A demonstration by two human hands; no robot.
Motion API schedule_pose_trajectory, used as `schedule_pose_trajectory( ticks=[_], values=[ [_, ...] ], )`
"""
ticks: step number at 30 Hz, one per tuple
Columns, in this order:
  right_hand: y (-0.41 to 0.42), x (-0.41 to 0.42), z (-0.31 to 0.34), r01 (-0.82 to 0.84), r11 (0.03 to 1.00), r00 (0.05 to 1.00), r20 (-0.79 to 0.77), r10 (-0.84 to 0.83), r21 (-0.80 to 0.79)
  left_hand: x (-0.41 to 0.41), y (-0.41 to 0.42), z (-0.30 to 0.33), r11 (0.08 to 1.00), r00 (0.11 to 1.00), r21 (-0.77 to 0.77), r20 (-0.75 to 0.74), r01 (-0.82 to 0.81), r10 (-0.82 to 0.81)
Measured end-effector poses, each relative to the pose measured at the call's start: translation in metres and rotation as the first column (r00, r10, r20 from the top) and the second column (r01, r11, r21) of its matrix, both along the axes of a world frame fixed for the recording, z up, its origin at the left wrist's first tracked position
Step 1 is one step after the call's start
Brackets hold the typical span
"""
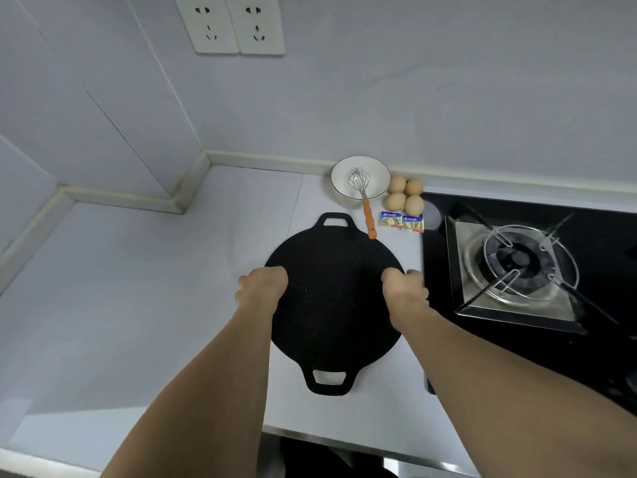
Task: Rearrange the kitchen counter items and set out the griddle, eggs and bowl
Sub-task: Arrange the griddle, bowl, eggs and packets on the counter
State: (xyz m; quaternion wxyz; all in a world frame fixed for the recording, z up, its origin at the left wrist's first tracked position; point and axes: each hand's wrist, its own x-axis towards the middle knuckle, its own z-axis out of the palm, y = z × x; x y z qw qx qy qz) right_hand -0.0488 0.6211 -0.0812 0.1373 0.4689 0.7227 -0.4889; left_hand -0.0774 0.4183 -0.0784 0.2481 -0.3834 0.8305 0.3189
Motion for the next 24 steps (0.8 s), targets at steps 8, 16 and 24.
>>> schedule_pose_trajectory(
  ticks=[8,16,24],
  values=[
    [0.007,-0.009,-0.004,-0.072,0.991,0.995,0.07,0.065,0.109,-0.007,0.02,-0.005,0.998,1.0,-0.059,-0.004,0.026,-0.027],
    [0.009,-0.012,-0.004,-0.083,0.989,0.994,0.087,0.073,0.125,-0.005,0.029,-0.004,0.992,0.997,-0.096,-0.007,0.077,-0.078],
    [0.009,-0.015,-0.007,-0.145,0.983,0.987,0.09,0.135,0.11,-0.005,0.031,-0.001,0.995,0.997,-0.069,-0.021,0.073,-0.074]
  ],
)
